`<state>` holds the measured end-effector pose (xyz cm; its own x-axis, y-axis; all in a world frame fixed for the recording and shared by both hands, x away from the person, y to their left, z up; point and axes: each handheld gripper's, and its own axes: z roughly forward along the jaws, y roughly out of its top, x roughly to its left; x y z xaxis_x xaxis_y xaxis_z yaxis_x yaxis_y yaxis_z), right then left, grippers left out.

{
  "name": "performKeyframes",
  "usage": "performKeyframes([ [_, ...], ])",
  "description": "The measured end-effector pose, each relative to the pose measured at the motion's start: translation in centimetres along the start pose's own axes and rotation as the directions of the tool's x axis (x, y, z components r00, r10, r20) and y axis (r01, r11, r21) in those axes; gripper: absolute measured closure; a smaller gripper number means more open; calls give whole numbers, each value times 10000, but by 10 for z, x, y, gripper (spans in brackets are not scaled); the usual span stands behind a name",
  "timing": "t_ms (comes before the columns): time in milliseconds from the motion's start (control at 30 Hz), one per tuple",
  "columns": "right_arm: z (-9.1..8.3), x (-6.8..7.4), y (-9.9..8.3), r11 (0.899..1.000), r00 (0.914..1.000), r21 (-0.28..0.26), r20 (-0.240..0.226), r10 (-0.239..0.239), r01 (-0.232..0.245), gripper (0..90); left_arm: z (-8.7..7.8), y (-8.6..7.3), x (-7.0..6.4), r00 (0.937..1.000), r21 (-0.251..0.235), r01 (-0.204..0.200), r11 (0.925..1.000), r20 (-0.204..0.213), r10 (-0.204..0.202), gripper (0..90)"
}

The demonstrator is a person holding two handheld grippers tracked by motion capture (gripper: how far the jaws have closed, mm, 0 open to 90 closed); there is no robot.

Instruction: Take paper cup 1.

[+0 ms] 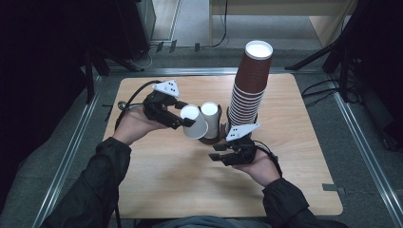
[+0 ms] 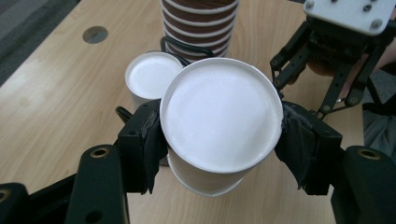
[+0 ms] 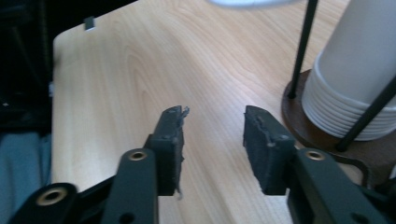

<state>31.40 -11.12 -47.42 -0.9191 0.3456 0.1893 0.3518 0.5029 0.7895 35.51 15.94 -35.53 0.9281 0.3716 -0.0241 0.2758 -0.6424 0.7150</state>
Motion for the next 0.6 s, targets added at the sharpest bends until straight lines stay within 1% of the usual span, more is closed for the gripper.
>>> performKeyframes([
  [33,-1,0,0,10000,10000,19,-71,6,-6,526,0,0,0,10000,0,0,10000,0,0,358],
  [67,-1,0,-1,10000,9999,17,-130,-24,24,507,2,-4,-3,9999,59,-168,9998,44,167,358],
  [100,-2,0,-1,10000,9998,-27,-177,-71,70,484,2,-4,-3,9999,59,-168,9998,44,167,357],
  [133,-4,-1,-2,9999,9998,-52,-150,-89,88,465,4,-7,-7,9994,118,-322,9994,-102,323,357],
  [200,-7,-1,-2,9999,9999,-106,-129,-51,50,439,5,-11,-10,9995,63,-306,9995,120,305,358],
  [233,-8,-2,-3,9999,9999,-130,-132,-21,19,424,6,-13,-12,9995,14,-229,9997,212,229,358],
  [300,-13,-2,-4,9998,10000,-210,-50,-15,13,404,9,-17,-15,9995,81,-179,9998,248,177,358],
  [333,-14,-3,-5,9998,10000,-199,-21,-36,36,398,11,-18,-16,9994,127,-244,9996,227,242,358],
  [400,-18,-4,-7,9998,10000,-210,-20,-11,11,389,14,-22,-18,9990,75,-151,9999,411,148,358],
  [433,-19,-5,-8,9997,10000,-231,26,-11,11,387,14,-22,-18,9990,75,-151,9999,411,148,358],
  [467,-20,-5,-8,9997,10000,-227,49,8,-7,382,19,-25,-21,9984,112,-159,9998,545,152,358],
  [533,-20,-6,-9,9997,10000,-226,25,22,-22,376,23,-27,-23,9980,211,-242,9995,585,229,357],
  [600,-20,-6,-9,9997,10000,-228,-10,13,-13,368,25,-28,-24,9979,181,-219,9996,616,208,357],
])
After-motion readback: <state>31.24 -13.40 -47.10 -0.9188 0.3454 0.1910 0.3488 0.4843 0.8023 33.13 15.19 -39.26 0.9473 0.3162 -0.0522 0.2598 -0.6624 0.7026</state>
